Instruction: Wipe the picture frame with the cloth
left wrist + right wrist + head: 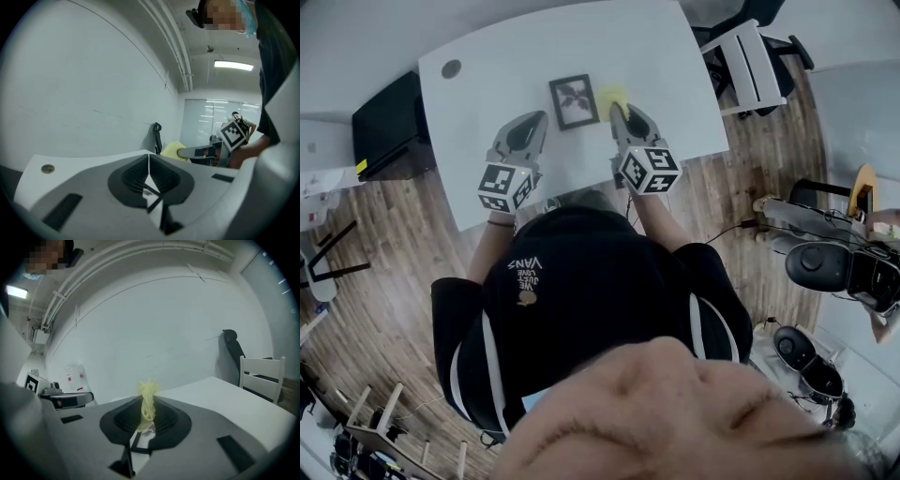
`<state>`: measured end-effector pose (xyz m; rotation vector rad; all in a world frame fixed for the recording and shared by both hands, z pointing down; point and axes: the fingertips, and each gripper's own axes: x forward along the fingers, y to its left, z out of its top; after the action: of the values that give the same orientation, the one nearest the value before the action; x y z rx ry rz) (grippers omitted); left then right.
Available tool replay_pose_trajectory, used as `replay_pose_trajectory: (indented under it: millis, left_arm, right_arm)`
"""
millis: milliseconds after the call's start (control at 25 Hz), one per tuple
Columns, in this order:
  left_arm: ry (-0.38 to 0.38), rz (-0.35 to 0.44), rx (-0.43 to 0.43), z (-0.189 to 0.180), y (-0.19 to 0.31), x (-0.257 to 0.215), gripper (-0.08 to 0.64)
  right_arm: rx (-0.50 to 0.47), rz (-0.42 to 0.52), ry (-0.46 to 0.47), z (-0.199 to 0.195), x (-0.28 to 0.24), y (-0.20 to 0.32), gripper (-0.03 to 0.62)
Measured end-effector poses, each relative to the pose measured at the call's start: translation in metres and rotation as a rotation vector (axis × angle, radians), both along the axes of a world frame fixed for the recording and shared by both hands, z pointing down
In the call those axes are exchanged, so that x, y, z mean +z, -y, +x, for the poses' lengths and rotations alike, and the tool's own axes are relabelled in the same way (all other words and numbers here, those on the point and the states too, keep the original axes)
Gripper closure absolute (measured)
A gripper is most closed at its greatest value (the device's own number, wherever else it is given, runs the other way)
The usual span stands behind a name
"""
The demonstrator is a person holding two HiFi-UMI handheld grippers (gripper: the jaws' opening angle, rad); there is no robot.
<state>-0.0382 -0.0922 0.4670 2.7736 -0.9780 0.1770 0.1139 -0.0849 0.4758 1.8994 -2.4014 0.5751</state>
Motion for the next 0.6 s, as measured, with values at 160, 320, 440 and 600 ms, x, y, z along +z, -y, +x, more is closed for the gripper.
replay_pose_trajectory:
  millis: [160, 320, 440, 600]
  left_arm:
    - [-0.001, 0.003, 0.005, -0.002, 0.001, -0.002, 0.543]
    - [-0.004, 0.008, 0.010, -0.003, -0.001, -0.005, 0.543]
    - [-0.006, 0.009, 0.011, -0.005, -0.003, -0.005, 0.543]
    - [-0.007, 0.009, 0.006, -0.010, -0.005, -0.006, 0.543]
  right_arm:
    - [-0.001, 0.038, 0.020, -0.004, -0.017, -0.005, 0.545]
    - [0.002, 0.064, 0.033, -0.007, -0.028, -0.012, 0.545]
    - [-0.006, 0.070, 0.029, -0.012, -0.031, -0.017, 0.545]
    - [-0.012, 0.072, 0.025, -0.016, -0.032, -0.024, 0.545]
